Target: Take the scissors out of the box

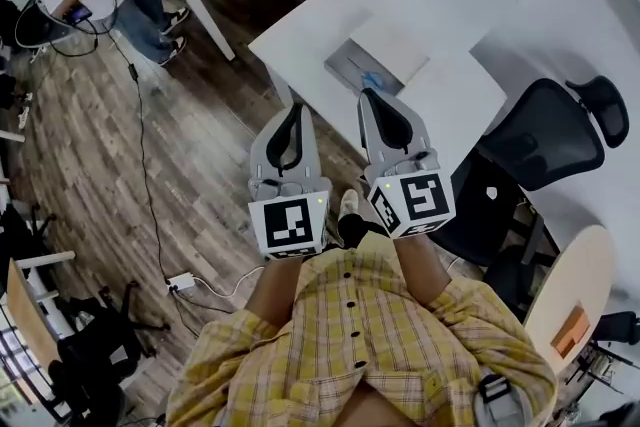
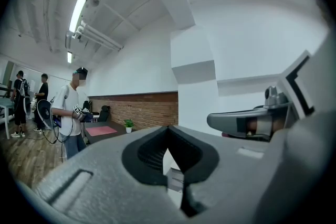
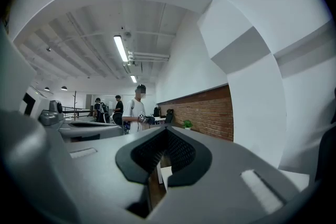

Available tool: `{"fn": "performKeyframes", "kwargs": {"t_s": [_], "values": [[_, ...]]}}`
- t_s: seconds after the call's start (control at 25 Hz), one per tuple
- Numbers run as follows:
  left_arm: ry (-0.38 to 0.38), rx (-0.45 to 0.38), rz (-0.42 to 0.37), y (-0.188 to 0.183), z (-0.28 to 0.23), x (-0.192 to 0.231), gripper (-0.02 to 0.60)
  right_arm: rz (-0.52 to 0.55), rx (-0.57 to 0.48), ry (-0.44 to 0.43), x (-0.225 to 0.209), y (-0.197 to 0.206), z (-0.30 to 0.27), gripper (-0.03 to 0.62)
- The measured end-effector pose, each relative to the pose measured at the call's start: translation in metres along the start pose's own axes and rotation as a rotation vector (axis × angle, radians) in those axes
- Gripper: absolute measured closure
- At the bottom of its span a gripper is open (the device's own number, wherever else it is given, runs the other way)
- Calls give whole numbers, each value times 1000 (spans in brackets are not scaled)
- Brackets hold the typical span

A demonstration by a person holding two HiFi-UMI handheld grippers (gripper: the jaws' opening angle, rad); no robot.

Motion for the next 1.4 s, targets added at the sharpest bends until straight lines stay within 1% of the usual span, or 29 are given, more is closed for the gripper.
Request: {"fn": "performKeyframes", "kwargs": {"t_s": [0.12, 0.28, 0.4, 0.56, 0.68, 0.76, 0.84, 1.0, 1.12, 1.24, 1.4], "values": [[30, 7, -6, 5, -27, 0, 577, -9, 0, 28, -16, 7, -15, 589], [65, 27, -27, 15, -73, -1, 577, -35, -7, 69, -48, 21, -43, 589], [97, 39, -48, 14, -98, -6, 577, -44, -3, 98, -67, 25, -53, 589], [114, 34, -53, 12, -136, -13, 577, -65, 3, 124, -97, 30, -71, 589], [129, 52, -75, 15, -159, -19, 577, -85, -2, 136, -116, 33, -81, 589], [133, 48, -73, 17, -173, -24, 577, -94, 2, 138, -126, 38, -86, 589], [135, 43, -69, 18, -184, -29, 577, -102, 7, 140, -135, 43, -90, 589], [152, 52, -88, 18, -197, -35, 577, -105, 9, 152, -144, 42, -92, 589], [172, 31, -55, 16, -205, -40, 577, -109, 19, 167, -148, 41, -94, 589], [196, 38, -43, 17, -217, -41, 577, -114, 46, 181, -154, 45, -98, 589], [246, 62, -52, 23, -238, -38, 577, -114, 100, 210, -164, 55, -107, 589]]}}
Point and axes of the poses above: the fingertips, and each gripper's own axes: z backward along the fingers, x to its left, y out of its underside, the point moved 8 cm from there along z, backward along the fingers, and after that the axes turned 2 degrees about z, right-handed, at the moved point
